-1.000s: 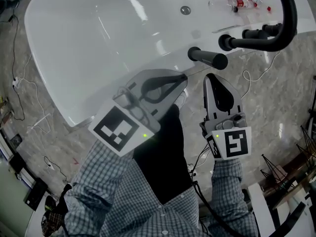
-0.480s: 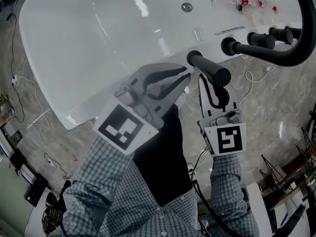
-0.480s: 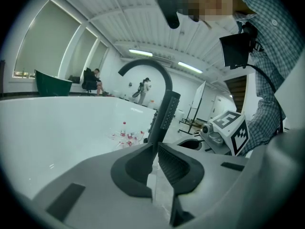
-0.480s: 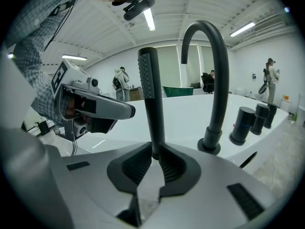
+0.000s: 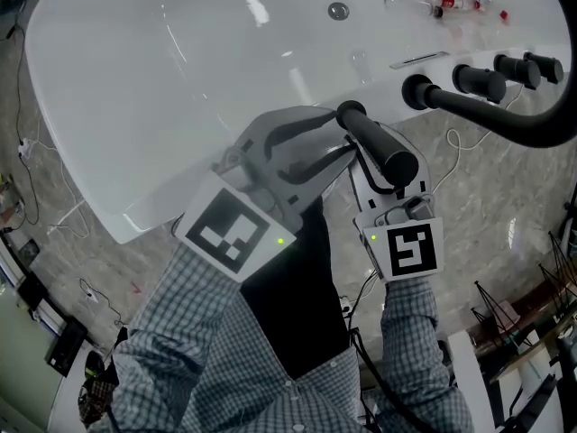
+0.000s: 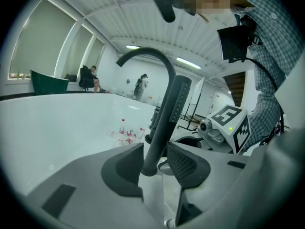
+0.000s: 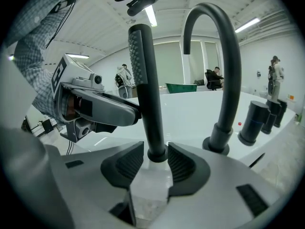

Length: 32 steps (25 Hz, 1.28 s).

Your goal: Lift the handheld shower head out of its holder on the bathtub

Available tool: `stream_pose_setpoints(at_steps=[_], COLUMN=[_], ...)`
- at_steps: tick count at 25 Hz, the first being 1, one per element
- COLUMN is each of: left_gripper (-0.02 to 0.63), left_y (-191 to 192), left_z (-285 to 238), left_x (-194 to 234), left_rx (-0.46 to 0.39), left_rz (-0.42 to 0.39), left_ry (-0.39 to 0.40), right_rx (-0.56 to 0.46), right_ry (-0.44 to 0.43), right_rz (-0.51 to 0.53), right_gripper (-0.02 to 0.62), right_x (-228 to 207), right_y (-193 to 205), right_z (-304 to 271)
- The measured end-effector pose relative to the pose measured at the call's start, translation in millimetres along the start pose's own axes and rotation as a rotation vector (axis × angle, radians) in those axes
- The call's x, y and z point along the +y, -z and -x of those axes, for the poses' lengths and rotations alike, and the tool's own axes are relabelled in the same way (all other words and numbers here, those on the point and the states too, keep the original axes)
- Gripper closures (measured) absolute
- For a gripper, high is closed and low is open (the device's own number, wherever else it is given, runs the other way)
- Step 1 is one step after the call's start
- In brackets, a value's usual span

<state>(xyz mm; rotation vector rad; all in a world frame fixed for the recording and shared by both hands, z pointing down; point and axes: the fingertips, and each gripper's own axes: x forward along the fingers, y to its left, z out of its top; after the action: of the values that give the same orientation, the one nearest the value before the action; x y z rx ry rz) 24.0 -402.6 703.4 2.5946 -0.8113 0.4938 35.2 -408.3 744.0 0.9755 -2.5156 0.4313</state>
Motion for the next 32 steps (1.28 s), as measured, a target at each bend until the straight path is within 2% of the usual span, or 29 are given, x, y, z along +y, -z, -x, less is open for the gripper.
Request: stream_pose_setpoints(at_steps=[7, 17, 32], left_gripper=[0.469, 0.465, 0.466], left_y=[0, 2, -6], left_z=[-11, -28, -28], left_x=[-1, -5, -7], left_rx=[0.009, 0.016, -0.002], left_rz=[-0.024, -0.022, -0.051], left_ry=[0.034, 0.052, 0.059], right_rx=[-0.014, -0.017, -0.021], right_ry=[-0.014, 0.020, 0.034], right_rz=[0.015, 0.065, 0.055], right_gripper=[0.453, 0.463, 0.468], right_x=[3, -7, -8], right_y=[-4, -1, -7], right_z=[-15, -21, -13])
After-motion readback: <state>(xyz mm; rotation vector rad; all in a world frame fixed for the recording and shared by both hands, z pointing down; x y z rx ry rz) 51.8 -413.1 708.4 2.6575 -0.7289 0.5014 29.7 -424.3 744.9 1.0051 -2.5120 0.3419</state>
